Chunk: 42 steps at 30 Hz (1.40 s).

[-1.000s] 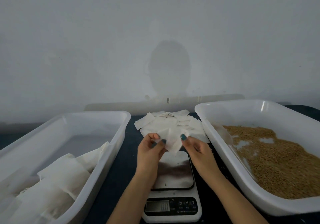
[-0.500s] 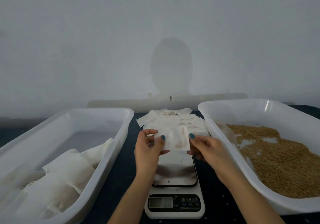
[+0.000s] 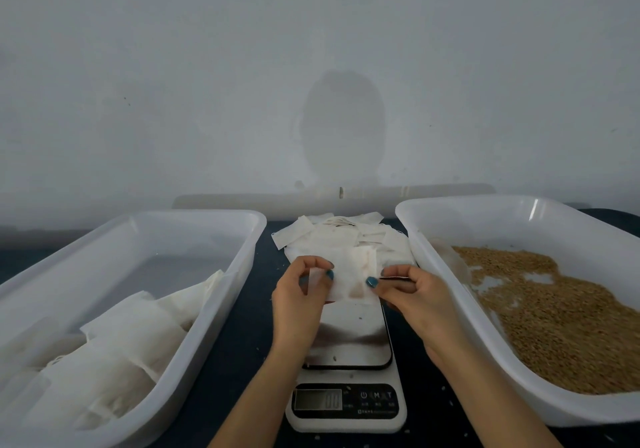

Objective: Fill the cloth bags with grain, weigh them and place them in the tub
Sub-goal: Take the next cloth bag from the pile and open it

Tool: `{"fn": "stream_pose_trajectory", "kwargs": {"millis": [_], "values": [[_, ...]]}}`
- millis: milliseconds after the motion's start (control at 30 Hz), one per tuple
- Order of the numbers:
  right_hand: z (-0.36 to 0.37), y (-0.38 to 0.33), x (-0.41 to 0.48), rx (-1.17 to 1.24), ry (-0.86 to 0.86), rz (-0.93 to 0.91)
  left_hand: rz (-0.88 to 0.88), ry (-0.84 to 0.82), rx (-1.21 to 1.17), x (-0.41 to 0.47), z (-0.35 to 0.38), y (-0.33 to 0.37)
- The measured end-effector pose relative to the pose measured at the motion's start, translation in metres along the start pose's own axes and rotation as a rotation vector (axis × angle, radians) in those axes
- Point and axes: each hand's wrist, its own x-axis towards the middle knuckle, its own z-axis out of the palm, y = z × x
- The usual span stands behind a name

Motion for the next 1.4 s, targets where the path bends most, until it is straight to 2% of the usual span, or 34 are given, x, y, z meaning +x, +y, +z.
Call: {"fn": "stream_pose_trajectory", "kwargs": {"millis": [100,233,367,600,733,833,967,1267,1400], "values": [[0.002,0.000,-0.001,0.023,0.013,-0.027,0.074,-0.101,0.020,-0.001,0.000,0.006],[0.005,0.001,-0.003,-0.062,-0.007,-0.099,-0.054,-0.336,-0.169,-0.002,0.003,0.010],[0.004,0.000,-0.004,-0.101,-0.003,-0.127,-0.090,-0.395,-0.173,-0.003,0.000,0.007],[0.006,0.000,-0.008,-0.125,0.022,-0.129,-0.083,-0.397,-0.094,-0.003,-0.002,0.005],[0.006,-0.001,-0.009,-0.125,0.018,-0.172,-0.148,-0.386,-0.182,-0.002,-0.002,0.007],[0.006,-0.001,-0.010,-0.261,-0.015,-0.292,-0.191,-0.358,-0.284,-0.002,-0.004,0.008],[0.010,0.000,-0.015,-0.401,-0.020,-0.361,-0.170,-0.330,-0.251,-0.003,-0.004,0.008],[0.009,-0.007,-0.017,-0.425,-0.036,-0.397,-0.134,-0.269,-0.204,-0.003,-0.001,0.009],[0.012,-0.011,-0.020,-0.391,-0.080,-0.447,-0.196,-0.242,-0.208,-0.003,0.000,0.013]]}}
